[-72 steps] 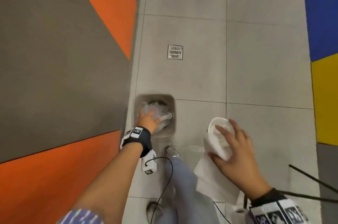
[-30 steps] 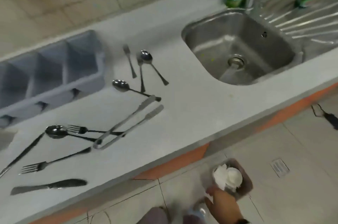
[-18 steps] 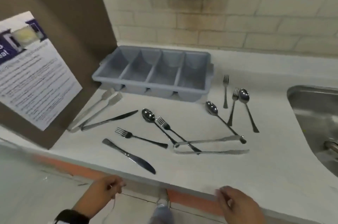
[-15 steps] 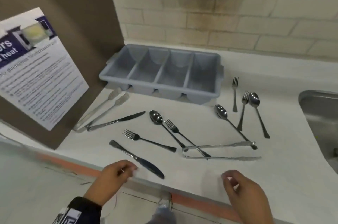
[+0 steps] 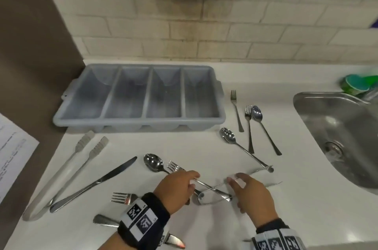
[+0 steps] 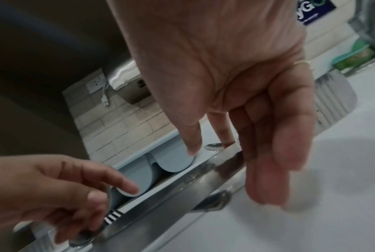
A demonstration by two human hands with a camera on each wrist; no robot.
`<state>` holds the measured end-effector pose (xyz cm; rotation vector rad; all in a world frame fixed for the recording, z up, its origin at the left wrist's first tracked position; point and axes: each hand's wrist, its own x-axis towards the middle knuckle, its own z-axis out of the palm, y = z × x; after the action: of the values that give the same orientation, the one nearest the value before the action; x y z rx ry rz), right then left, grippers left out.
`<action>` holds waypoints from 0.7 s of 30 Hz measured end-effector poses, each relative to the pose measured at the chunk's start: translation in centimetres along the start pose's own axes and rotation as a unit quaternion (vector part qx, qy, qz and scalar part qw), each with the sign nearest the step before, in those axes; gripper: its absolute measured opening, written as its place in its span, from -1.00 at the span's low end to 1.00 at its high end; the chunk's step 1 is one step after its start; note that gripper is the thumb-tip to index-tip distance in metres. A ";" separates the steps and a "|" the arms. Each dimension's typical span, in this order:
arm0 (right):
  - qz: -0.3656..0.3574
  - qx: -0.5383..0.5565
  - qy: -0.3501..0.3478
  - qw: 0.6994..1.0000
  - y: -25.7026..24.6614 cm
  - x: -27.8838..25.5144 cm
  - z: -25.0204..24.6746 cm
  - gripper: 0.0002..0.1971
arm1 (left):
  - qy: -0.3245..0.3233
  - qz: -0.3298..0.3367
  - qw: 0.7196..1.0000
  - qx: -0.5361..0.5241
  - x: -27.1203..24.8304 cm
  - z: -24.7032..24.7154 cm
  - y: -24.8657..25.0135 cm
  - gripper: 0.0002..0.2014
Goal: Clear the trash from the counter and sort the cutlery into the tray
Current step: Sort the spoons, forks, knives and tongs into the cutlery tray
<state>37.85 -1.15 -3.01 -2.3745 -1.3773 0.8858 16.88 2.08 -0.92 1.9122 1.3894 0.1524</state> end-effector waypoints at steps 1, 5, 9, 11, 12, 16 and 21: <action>0.013 0.021 -0.004 1.000 -0.1 -0.2 -0.2 -0.59 | -0.018 0.000 1.000 0.012 0.5 0.4 0.1 -0.64; 0.050 0.119 -0.004 0.992 0.3 -0.9 -1.4 -0.74 | -0.029 -0.007 0.996 0.085 1.9 1.7 0.2 -0.61; 0.065 0.200 0.010 0.978 1.3 -2.5 -3.8 -0.84 | 0.004 -0.043 0.995 0.086 2.4 2.1 0.9 -0.76; 0.057 0.218 0.011 0.974 1.5 -3.6 -5.4 -0.82 | 0.009 -0.074 0.994 0.078 2.5 2.2 1.3 -0.80; 0.052 0.220 0.002 0.974 1.4 -4.0 -6.4 -0.80 | 0.009 -0.092 0.993 0.070 2.5 2.1 1.6 -0.80; 0.001 0.268 -0.056 0.962 -0.9 -3.7 -11.2 -0.69 | 0.024 -0.143 0.988 0.043 3.1 2.1 2.5 -0.81; -0.150 0.260 -0.066 0.952 -7.1 1.2 -13.5 -0.60 | 0.078 -0.183 0.978 -0.063 3.2 2.6 2.6 -0.87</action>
<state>41.71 4.58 10.58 -1.6924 -1.3017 1.1599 21.45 3.24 -2.19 1.5382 1.7691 0.2078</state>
